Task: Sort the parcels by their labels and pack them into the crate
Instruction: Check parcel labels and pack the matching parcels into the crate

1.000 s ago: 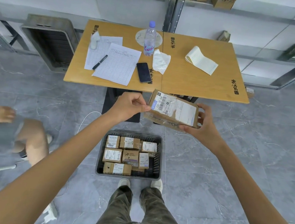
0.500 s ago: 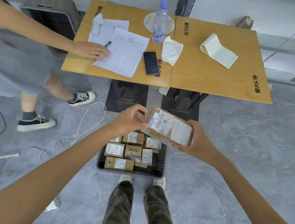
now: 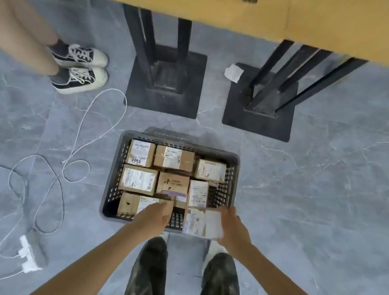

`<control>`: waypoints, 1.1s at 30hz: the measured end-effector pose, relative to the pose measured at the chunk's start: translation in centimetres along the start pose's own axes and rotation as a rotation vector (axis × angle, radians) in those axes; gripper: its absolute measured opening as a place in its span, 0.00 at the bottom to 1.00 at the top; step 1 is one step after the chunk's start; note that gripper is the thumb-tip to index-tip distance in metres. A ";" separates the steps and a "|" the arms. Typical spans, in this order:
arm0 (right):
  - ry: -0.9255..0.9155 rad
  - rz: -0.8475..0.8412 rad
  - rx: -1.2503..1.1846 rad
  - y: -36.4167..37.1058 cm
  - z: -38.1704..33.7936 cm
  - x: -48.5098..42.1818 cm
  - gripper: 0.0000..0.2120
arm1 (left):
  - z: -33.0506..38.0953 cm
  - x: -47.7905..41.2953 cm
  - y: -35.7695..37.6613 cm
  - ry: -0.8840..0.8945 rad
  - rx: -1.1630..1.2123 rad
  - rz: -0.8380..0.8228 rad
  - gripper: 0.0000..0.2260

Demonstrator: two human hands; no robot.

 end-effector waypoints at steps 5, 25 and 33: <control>0.082 -0.034 0.076 8.3 2.9 -7.0 0.38 | -4.0 -5.5 6.3 0.002 -0.084 0.036 0.11; 0.053 -0.015 -0.091 14.0 0.9 -10.4 0.41 | -1.0 -9.8 10.4 0.158 -0.439 0.090 0.30; -0.087 0.027 -0.259 8.4 0.8 -2.6 0.42 | 0.4 -4.6 5.9 0.208 -0.651 0.137 0.41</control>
Point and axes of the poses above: each hand's wrist, its own x-axis away from the middle knuckle, its own y-axis out of the palm, z = x × y, the point moved 6 cm from there along -x, towards the middle knuckle, and after that the axes turned 3 degrees about z, right-handed, at the moved point
